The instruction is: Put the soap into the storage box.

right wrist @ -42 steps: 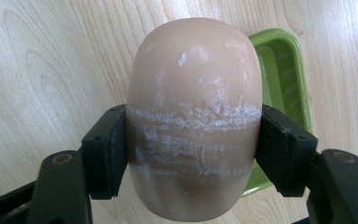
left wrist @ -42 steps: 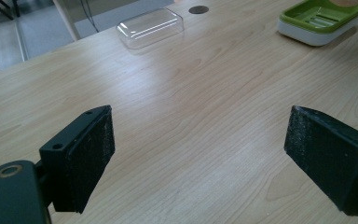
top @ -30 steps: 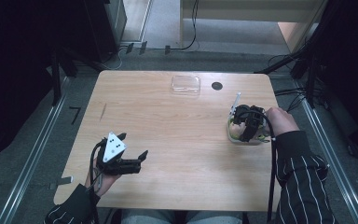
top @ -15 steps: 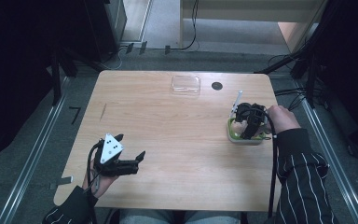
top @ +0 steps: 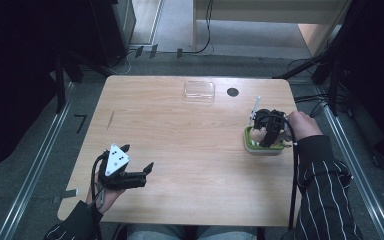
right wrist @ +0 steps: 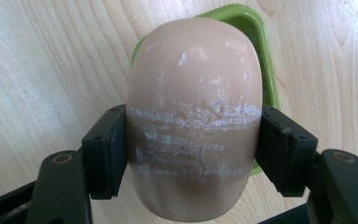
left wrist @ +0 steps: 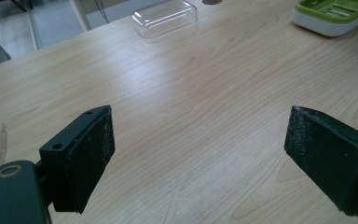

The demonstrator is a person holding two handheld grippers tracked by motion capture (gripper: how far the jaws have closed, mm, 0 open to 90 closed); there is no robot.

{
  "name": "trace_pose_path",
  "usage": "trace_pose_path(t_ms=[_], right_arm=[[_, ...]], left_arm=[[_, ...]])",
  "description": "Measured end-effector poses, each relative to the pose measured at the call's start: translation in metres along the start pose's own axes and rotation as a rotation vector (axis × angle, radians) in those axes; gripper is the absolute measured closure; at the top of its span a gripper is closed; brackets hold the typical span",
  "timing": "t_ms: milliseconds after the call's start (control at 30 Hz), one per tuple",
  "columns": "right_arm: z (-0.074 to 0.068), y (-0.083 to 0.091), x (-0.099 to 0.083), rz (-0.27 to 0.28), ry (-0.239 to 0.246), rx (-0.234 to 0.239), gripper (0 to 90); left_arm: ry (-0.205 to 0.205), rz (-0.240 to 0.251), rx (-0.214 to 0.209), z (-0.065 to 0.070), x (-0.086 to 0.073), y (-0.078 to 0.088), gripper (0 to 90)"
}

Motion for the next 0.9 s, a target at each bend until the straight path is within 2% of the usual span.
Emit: trace_pose_path(t_ms=[567, 900], right_arm=[[0.008, -0.01, -0.002, -0.007, 0.014, 0.007, 33.7], [0.012, -0.017, -0.001, -0.027, 0.002, 0.01, 33.7]], left_arm=[[0.005, -0.002, 0.013, -0.003, -0.003, 0.005, 8.8], [0.008, -0.006, 0.021, -0.004, -0.006, 0.009, 8.8]])
Point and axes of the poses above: each handheld gripper's, and its own axes: y roughly backward along the jaws, x roughly out of its top, z roughly to its right, the point moved 4 cm from there along -y, roughly forward along the jaws, and after that the axes turned 1 degree about -z, right-handed, at the moved point
